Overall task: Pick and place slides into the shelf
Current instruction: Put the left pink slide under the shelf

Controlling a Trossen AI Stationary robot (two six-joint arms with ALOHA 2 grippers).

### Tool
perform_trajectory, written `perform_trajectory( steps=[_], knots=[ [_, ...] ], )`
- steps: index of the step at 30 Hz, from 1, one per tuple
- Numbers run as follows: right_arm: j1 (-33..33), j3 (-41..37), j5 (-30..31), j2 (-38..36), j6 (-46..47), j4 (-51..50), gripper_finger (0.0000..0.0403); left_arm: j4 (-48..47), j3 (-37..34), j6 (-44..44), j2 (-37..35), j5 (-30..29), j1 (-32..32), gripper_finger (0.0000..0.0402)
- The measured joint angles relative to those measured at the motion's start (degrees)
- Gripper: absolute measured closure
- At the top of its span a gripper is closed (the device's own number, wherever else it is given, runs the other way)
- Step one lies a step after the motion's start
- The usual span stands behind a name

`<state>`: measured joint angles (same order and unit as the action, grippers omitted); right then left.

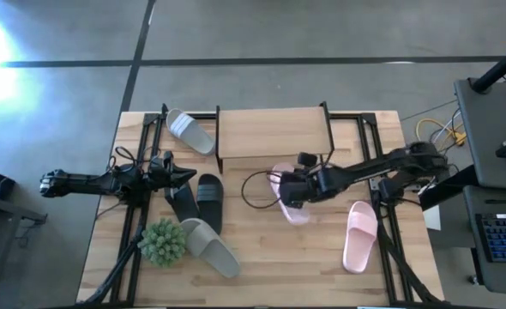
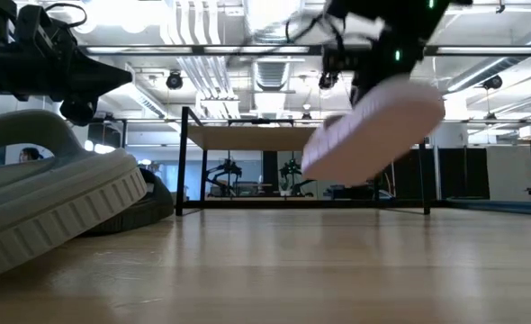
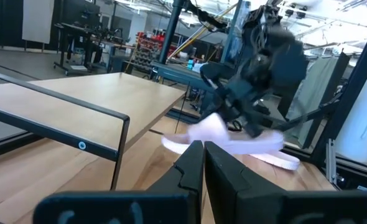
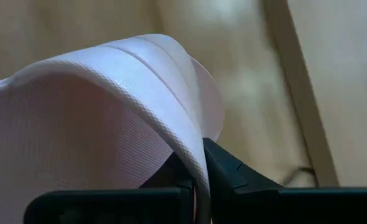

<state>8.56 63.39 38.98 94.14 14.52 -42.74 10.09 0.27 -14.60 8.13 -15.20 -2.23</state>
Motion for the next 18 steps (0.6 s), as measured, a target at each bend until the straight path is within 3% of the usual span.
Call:
perform_trajectory(
  steps=[10, 18],
  knots=[
    [-0.4, -5.5, 0.1, 4.2, 19.6, -0.1, 0.0384, 0.1, 0.0, 0.0, 0.1, 0.0, 0.0, 0.0402],
    [-0.6, -5.9, -3.8, 3.9, 23.6, -0.6, 0.0291, 0.1, 0.0, 0.0, 0.0, 0.0, 0.0, 0.0402]
  ],
)
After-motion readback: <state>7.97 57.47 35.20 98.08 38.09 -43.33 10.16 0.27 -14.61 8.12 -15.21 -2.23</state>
